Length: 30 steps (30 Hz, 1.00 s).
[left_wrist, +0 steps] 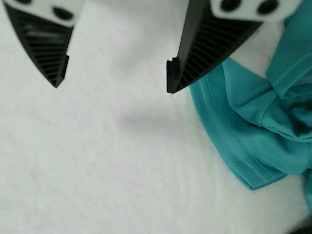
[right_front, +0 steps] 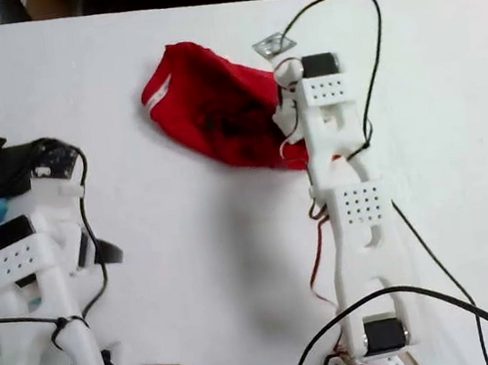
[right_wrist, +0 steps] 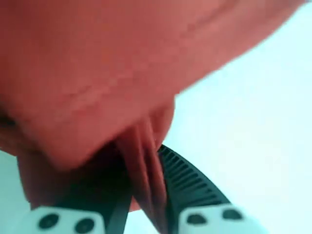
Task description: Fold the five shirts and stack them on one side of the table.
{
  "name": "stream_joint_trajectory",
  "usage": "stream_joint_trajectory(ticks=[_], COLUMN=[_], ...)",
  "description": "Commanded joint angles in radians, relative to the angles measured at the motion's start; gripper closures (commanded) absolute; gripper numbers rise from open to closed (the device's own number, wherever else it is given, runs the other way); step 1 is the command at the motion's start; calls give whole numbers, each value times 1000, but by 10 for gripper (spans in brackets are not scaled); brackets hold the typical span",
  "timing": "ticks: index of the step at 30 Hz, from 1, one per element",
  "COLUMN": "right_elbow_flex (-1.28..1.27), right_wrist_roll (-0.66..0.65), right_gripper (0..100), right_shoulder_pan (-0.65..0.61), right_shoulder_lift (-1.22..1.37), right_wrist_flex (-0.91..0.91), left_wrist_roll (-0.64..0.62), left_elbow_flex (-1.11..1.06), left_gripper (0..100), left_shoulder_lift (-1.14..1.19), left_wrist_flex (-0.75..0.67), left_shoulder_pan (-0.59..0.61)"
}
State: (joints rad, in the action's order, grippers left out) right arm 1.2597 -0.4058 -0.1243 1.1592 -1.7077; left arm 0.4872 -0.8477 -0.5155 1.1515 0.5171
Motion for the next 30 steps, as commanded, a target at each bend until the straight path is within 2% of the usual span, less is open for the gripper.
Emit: stream_joint_trajectory(ticks=[1,9,19,28,30], right_elbow_flex=[-71,-459,-566,-798,-821], right_wrist_roll=[9,6,5,-51,-55], right_gripper=[978,978,978,971,926], right_shoulder_pan=[24,-88,-381,-452,-469], right_shoulder_lift=[-251,-722,-963,-1141,-1175], right_wrist_flex=[-10,51,-1,-1,-1], left_wrist_roll=[9,6,2,-43,-43], left_elbow_flex=[4,4,15,104,110], left_gripper=[665,665,665,665,665], left_shoulder_lift=[-31,-31,-35,-31,-31], left_wrist_flex=[-35,-55,-55,-46,-46], left_shoulder_pan=[-6,-9,-5,84,74])
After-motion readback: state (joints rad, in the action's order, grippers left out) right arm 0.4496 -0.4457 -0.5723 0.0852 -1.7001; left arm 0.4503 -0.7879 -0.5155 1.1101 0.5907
